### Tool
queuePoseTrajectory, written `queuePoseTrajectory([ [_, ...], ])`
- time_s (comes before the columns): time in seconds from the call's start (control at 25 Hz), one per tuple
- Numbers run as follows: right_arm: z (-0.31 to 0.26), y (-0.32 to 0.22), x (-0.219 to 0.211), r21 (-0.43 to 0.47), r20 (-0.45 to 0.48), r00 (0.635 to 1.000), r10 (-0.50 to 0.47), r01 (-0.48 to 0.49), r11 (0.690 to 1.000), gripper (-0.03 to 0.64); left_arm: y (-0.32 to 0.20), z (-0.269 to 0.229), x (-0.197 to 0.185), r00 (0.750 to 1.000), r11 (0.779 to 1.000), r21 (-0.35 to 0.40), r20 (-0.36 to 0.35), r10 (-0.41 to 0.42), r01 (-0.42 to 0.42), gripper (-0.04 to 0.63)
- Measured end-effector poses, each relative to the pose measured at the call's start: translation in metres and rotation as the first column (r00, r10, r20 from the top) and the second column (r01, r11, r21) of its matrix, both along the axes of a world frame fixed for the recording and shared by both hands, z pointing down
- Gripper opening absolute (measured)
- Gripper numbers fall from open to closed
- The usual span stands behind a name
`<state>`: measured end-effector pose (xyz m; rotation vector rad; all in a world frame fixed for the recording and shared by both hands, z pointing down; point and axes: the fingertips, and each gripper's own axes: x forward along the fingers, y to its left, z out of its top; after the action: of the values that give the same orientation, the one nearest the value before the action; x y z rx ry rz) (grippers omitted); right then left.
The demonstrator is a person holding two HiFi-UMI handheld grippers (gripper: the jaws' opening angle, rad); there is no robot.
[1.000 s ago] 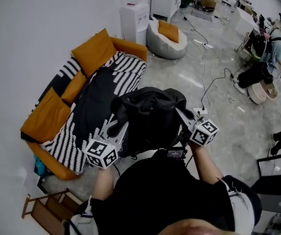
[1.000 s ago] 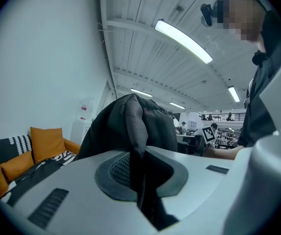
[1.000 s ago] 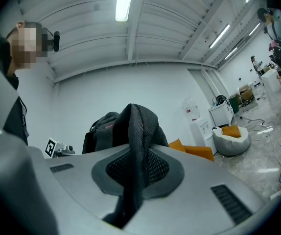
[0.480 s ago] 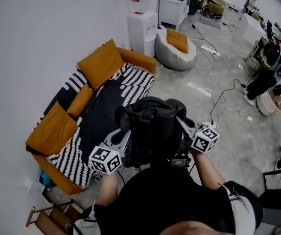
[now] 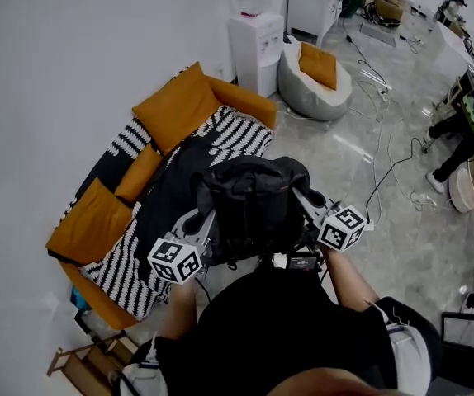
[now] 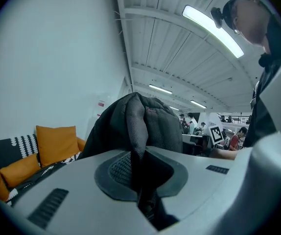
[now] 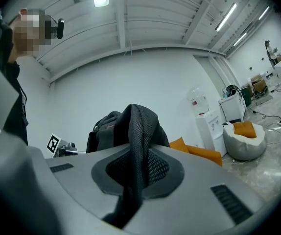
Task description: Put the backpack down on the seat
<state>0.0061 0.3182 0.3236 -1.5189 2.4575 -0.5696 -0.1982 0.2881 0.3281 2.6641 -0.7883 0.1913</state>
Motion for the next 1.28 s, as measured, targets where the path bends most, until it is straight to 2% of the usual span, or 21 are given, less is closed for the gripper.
queuePoseTrajectory([
  [0.24, -0.001, -0.064, 0.039, 0.018, -0.060, 0.998, -0.005, 0.006, 1.000, 0.048, -0.061, 0.002, 0.039, 0.998, 0.998, 0.016, 0.018, -0.064, 0.063, 0.038],
  [0.56, 0.005, -0.132, 0.063, 0.032, -0.147, 0.989, 0.028, -0.023, 0.999, 0.048, -0.123, 0.008, 0.064, 0.984, 0.984, 0.081, 0.064, -0.164, 0.159, 0.038],
  [0.92, 0.019, -0.196, 0.078, 0.019, -0.145, 0.989, 0.027, -0.024, 1.000, 0.048, -0.186, 0.015, 0.079, 0.977, 0.979, 0.114, 0.107, -0.184, 0.171, 0.038],
  [1.28, 0.031, -0.289, 0.092, -0.016, -0.159, 0.987, 0.011, -0.014, 1.000, 0.048, -0.274, 0.029, 0.093, 0.976, 0.980, 0.071, 0.102, -0.194, 0.188, 0.038],
])
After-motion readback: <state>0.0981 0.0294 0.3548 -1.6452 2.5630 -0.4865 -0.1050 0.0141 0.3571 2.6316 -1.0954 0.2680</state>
